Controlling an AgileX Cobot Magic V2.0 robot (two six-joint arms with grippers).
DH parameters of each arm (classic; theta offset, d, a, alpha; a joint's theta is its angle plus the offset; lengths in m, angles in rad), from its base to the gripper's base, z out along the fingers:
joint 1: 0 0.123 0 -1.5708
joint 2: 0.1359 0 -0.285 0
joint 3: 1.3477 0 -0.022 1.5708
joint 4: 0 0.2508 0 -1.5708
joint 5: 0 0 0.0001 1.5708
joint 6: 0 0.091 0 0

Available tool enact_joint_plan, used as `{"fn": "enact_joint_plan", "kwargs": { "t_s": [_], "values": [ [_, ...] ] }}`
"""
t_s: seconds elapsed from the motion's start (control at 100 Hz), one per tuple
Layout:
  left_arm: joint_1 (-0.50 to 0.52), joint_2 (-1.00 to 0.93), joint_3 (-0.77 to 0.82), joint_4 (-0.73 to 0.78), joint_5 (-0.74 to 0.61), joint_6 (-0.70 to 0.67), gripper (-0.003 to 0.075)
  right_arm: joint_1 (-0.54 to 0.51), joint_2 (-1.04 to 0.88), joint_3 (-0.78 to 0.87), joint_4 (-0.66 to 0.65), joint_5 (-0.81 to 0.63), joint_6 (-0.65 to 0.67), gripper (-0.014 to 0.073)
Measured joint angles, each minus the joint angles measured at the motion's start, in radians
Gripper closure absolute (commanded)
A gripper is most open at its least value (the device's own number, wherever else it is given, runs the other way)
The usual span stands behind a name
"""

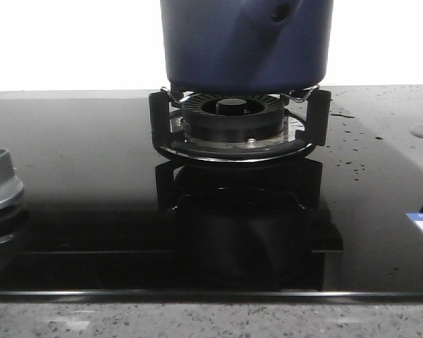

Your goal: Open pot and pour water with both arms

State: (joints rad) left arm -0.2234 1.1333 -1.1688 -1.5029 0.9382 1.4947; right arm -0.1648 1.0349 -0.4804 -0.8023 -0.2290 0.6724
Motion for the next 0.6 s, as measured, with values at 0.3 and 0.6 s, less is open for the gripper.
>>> {"fn": "enact_joint_plan", "kwargs": {
  "t_s": [0.3,0.6],
  "values": [
    [-0.074,0.058,0.0,-0.006,-0.036,0.03,0.0461,0.0,-0.234,0.001,0.002,-0.025,0.0,-0.0062],
    [-0.165,0.262,-0.09,-0.068,-0.138,0.108,0.0461,0.031,-0.438,0.001,0.002,-0.025,0.101,0.022]
  ]
}}
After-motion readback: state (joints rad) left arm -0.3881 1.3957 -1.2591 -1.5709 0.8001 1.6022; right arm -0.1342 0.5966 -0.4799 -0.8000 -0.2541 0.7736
